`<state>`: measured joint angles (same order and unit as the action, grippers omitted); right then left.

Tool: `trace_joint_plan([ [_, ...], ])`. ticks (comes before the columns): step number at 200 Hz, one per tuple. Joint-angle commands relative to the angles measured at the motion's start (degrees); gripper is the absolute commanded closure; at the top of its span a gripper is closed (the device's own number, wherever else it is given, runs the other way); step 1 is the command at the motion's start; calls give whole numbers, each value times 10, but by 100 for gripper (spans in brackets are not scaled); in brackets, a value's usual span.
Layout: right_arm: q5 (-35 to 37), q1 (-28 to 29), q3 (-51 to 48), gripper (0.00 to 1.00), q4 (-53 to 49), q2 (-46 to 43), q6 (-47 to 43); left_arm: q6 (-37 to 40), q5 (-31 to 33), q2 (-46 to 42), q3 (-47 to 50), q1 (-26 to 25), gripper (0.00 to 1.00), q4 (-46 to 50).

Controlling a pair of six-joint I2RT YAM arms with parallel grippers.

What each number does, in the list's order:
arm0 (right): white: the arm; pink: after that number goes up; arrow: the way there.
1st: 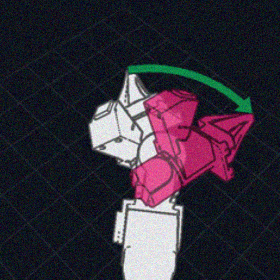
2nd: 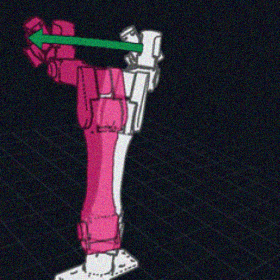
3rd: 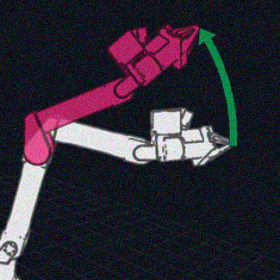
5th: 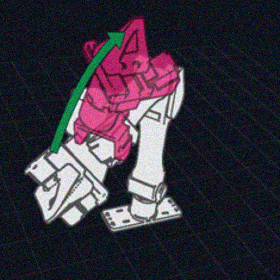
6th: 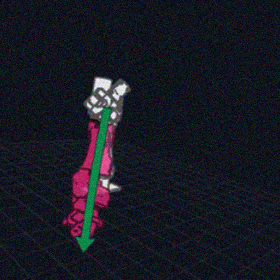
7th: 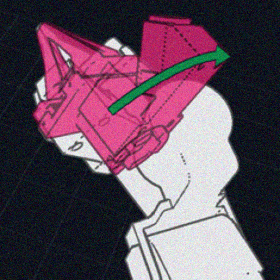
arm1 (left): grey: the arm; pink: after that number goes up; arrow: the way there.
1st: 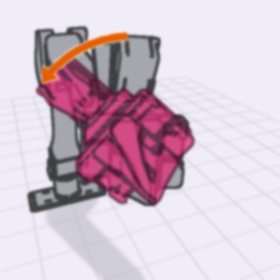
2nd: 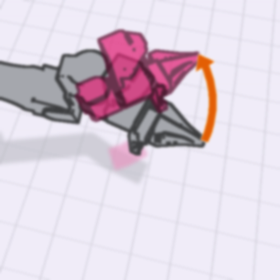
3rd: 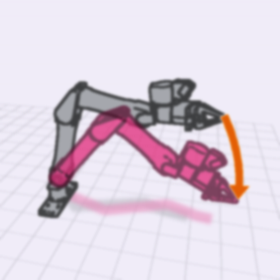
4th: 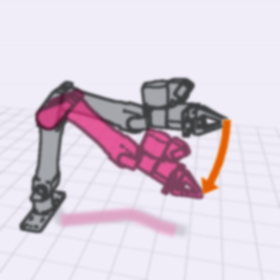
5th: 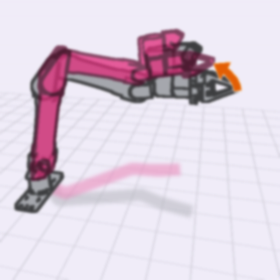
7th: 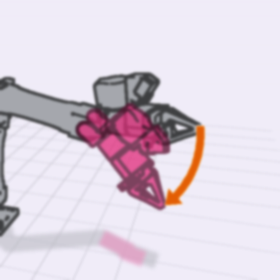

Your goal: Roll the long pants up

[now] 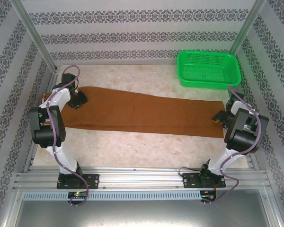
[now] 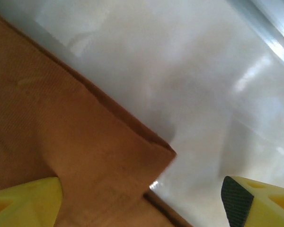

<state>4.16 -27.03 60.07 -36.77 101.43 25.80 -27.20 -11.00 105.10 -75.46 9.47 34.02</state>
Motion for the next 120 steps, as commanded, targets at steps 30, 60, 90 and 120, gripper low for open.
trace_joint_plan([
  [30, -9, -1, 37, 52, 20, 53, 9, 0, 16, -7, -13, -4, 66, 14],
  [60, -9, 0, 35, 100, 21, 30, 20, 3, 25, -13, -18, -5, 67, 23],
  [90, 1, 21, 32, 100, 2, -27, 23, 10, 38, -27, -9, -5, 68, 22],
  [120, 10, 43, 66, 100, -43, -97, 23, 6, 33, -48, 10, -5, 70, 7],
])
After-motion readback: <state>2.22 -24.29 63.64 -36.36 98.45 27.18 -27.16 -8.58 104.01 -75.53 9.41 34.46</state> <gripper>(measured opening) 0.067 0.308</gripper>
